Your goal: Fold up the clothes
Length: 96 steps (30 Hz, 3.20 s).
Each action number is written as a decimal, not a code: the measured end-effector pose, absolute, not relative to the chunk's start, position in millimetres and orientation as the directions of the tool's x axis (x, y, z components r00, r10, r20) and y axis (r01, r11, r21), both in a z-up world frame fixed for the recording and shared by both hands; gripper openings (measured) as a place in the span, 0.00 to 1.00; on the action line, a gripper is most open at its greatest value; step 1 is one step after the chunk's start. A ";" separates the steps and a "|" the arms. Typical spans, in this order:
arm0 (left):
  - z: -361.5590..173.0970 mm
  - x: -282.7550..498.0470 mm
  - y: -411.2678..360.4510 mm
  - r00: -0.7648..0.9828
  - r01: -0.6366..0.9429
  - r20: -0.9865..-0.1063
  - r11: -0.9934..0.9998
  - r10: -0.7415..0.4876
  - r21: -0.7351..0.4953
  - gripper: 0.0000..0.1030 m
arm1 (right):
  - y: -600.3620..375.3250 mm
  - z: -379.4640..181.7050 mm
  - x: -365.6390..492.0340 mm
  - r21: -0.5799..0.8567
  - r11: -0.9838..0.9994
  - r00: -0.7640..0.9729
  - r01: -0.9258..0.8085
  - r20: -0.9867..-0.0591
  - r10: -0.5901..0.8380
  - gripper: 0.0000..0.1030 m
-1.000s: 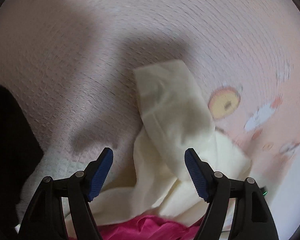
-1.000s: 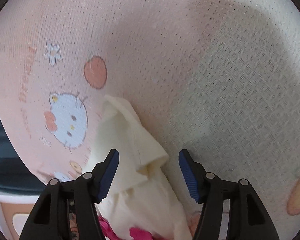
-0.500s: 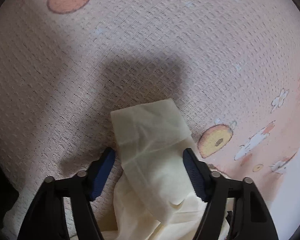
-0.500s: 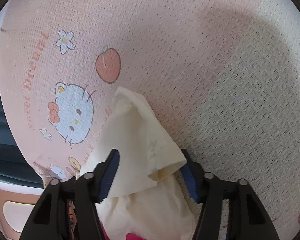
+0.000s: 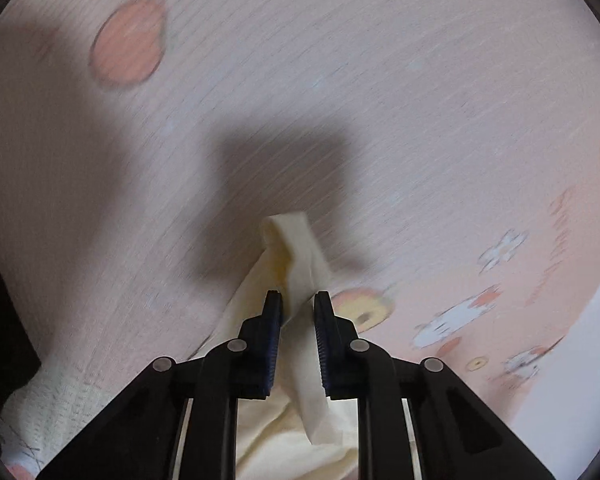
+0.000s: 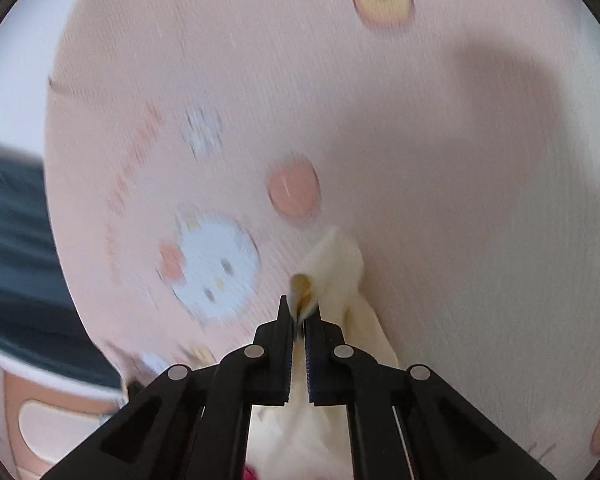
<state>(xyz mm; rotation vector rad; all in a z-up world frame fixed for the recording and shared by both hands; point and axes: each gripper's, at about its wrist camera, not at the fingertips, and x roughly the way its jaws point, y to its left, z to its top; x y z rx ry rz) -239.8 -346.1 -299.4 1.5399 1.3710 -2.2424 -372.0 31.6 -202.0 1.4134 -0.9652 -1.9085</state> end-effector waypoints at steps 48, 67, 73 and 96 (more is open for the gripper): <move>-352.1 -216.1 -272.5 -0.404 0.583 -0.600 -0.311 0.690 -0.750 0.70 | -51.7 -234.9 -340.4 0.797 -0.604 -0.056 0.020 -0.602 -0.796 0.68; -336.8 -194.9 -279.3 -0.486 0.630 -0.636 -0.265 0.599 -0.730 0.28 | -79.3 -265.0 -357.9 0.741 -0.671 -0.135 0.030 -0.662 -0.737 0.56; -309.8 -208.9 -289.2 -0.518 0.613 -0.625 -0.256 0.584 -0.747 0.26 | -89.9 -245.4 -375.2 0.750 -0.651 -0.129 0.117 -0.638 -0.759 0.04; -262.5 -241.0 -371.8 -0.566 0.636 -0.672 -0.266 0.477 -0.725 0.26 | -40.4 -222.7 -421.6 0.727 -0.679 -0.140 0.099 -0.666 -0.733 0.53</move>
